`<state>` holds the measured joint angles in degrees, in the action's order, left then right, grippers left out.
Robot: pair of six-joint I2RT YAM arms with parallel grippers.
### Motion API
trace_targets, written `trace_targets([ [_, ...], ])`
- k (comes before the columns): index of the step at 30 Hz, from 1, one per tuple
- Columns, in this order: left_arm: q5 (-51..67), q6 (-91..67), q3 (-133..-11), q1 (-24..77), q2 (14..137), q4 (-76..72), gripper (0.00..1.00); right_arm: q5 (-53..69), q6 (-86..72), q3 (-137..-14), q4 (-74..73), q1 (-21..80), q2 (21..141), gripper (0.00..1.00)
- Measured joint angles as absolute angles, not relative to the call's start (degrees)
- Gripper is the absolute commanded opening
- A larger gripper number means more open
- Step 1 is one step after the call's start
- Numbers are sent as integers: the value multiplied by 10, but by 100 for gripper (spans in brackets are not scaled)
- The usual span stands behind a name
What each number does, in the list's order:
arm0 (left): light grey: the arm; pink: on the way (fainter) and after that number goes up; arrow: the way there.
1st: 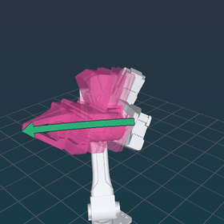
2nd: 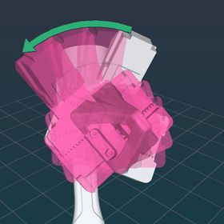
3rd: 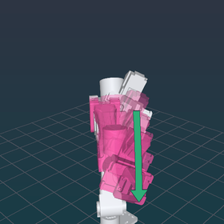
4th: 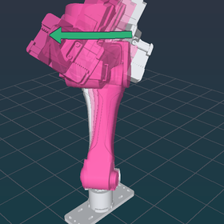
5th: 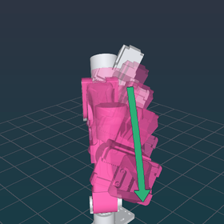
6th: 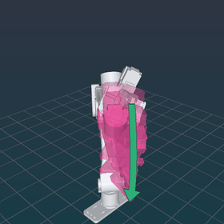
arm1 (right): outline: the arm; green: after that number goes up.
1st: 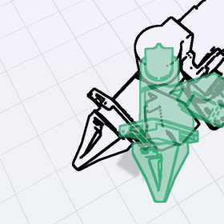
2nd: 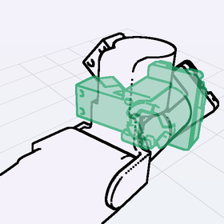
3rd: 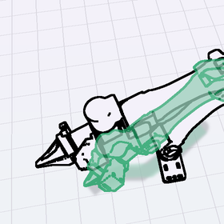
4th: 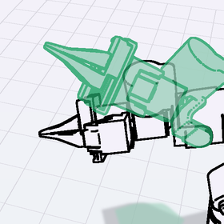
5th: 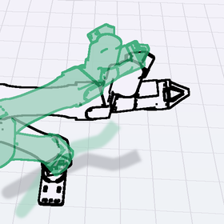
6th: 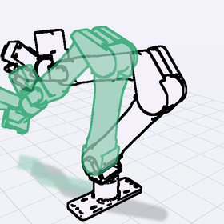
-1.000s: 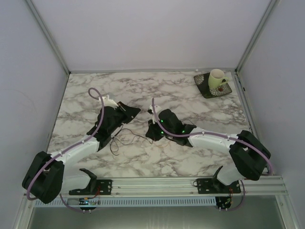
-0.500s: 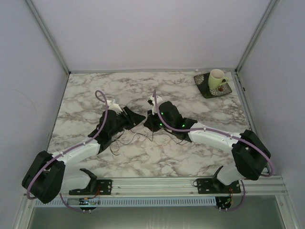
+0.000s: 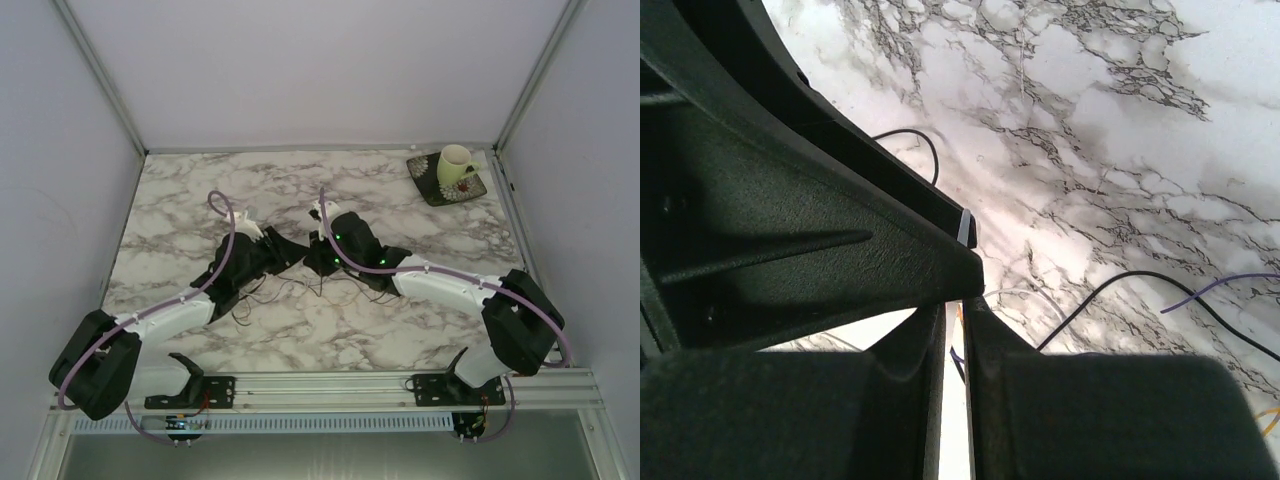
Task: Zip-tie the wires
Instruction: Tie the cable at the center of the board.
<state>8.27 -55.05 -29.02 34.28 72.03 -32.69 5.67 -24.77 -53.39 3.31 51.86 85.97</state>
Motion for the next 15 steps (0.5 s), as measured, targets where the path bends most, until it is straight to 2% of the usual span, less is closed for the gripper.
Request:
trace_targets([
  [6,70,-542,-291,346,730,-323,26,57,-249,-534,34,516,860,2],
  [8,67,-541,-291,347,738,-323,19,57,-250,-534,33,516,860,2],
  [12,62,-541,-291,351,751,-324,0,57,-252,-534,29,516,860,2],
  [15,60,-540,-292,356,753,-332,0,57,-252,-534,27,515,860,2],
])
